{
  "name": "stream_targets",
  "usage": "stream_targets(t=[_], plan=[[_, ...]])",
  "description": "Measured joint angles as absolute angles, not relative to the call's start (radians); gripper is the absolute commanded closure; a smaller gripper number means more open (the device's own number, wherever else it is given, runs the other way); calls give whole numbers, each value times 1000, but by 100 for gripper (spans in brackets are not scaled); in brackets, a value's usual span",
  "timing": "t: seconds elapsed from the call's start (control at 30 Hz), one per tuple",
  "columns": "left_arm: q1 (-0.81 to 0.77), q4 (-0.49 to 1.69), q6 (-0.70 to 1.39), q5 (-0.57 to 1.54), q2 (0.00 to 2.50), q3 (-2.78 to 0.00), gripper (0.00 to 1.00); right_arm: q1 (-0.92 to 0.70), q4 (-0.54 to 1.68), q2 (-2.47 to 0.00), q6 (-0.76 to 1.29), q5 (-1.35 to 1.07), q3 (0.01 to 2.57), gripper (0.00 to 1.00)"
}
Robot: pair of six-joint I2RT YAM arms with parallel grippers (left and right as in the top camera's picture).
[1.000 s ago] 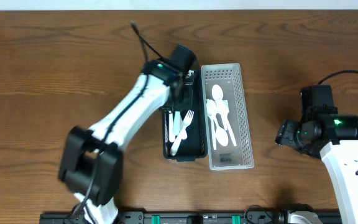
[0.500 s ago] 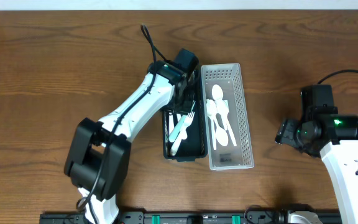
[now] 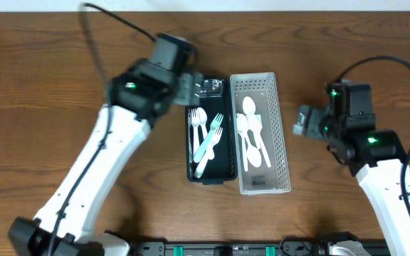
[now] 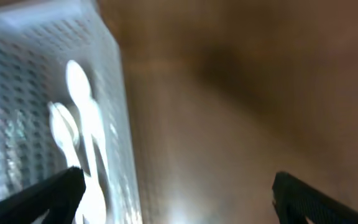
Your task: Pack container
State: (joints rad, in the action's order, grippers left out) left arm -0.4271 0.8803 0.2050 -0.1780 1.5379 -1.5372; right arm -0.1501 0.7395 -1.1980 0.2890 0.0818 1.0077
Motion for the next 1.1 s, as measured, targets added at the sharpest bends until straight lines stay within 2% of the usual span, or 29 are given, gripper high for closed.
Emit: stream_targets(t=[0.27,0.43,0.57,0.73,1.1], plan=[[-315,852,166,-216,1543,-1536,2,-172,416,-1203,229,162,1010,1],[-258,902,91,-218,1534,-1536,2,-172,381,-1201,173,191,1010,1],[-220,924,70,-218,1448,-1517,2,-172,494,-1153,165,215,1010,1],[-215,919,67,-218,1207,-1422,2,-172,681,-947,207,232,1012,1],[-215,918,142,-221,612,-1005,2,-172,1185,-493,375,276,971,1]])
